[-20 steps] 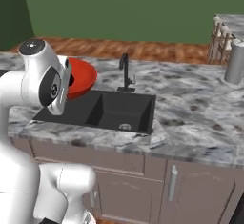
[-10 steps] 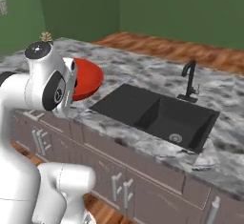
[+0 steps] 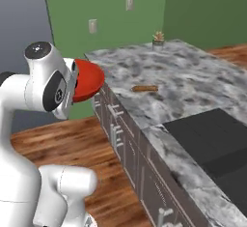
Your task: Pick the eggplant from the sink and place it in the bowl. Then pick the bowl and place it in the microwave. Then close the microwave door and press the start button.
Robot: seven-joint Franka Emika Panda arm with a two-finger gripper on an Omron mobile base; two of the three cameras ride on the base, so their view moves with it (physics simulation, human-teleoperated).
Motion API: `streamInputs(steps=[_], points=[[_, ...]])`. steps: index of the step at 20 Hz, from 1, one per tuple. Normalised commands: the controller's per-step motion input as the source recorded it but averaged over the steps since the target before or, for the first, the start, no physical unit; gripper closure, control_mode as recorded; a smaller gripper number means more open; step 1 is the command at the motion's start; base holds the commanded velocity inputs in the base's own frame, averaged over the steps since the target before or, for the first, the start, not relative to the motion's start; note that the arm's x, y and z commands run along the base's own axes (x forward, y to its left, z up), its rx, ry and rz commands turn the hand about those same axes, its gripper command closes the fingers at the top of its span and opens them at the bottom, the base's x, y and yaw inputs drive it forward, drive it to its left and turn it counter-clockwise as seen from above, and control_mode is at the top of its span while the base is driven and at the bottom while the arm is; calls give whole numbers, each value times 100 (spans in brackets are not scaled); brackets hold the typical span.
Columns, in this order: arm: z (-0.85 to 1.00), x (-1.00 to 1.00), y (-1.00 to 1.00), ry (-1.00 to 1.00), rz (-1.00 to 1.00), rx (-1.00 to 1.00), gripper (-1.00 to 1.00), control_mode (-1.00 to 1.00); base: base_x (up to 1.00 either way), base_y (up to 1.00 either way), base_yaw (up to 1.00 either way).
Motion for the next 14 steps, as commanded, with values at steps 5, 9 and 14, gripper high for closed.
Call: streamInputs(steps=[5,9,14], points=[[0,0,0,0,0,0,100,100,-2,0,82],[0,0,0,0,0,0,100,100,0,1,88],[0,0,0,0,0,0,100,100,0,16,88]])
